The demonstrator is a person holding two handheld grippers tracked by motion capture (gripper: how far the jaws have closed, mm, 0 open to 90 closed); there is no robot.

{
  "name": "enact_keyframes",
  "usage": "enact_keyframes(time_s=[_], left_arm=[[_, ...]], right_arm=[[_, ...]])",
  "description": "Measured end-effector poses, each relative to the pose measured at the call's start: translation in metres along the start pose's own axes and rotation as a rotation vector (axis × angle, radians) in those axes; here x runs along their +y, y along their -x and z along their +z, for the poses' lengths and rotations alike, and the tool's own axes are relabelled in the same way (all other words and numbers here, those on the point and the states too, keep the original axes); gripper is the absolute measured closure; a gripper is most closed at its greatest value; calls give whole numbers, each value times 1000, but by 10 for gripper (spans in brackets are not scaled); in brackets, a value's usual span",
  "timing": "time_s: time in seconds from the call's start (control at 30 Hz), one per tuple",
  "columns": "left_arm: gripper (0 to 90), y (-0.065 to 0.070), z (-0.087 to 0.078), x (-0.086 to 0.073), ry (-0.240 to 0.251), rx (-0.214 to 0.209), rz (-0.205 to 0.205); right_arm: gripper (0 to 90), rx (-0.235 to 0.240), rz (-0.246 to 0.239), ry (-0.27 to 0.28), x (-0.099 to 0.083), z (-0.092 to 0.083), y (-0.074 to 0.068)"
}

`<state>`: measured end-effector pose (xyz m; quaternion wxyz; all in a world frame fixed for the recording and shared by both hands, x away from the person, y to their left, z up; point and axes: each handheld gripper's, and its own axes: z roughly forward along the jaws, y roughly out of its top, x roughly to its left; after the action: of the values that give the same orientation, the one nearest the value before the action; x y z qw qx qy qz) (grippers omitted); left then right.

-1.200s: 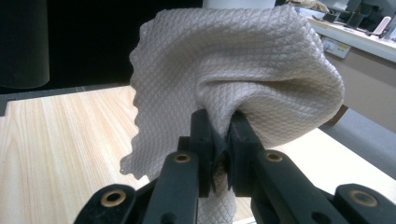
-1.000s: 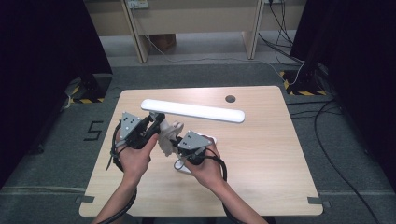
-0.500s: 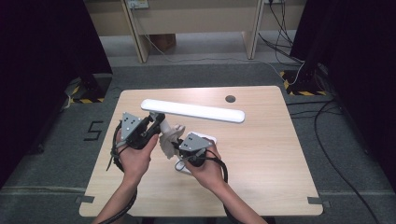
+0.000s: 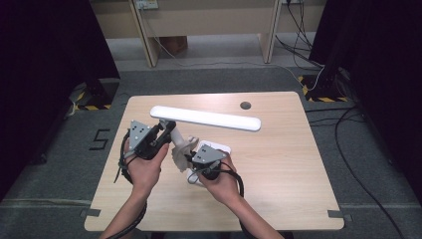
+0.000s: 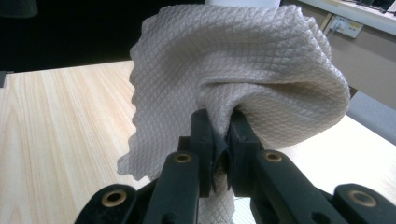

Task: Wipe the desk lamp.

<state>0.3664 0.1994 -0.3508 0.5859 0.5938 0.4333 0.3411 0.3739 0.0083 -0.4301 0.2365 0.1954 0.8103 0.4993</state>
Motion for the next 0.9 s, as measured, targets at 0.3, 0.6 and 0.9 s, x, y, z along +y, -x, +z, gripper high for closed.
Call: enact_keyframes(time_s=[0.3,0.6,0.9], left_arm=[[732,1,0,0,2,5,2],[731,1,0,0,2,8,10],[729,2,0,-1,4,14,16]], right_arm=[[836,6,10,-25,-10,2,-1],[836,10,30,-60,-20,5,-1],[836,12,37,-96,-31,8,-1]])
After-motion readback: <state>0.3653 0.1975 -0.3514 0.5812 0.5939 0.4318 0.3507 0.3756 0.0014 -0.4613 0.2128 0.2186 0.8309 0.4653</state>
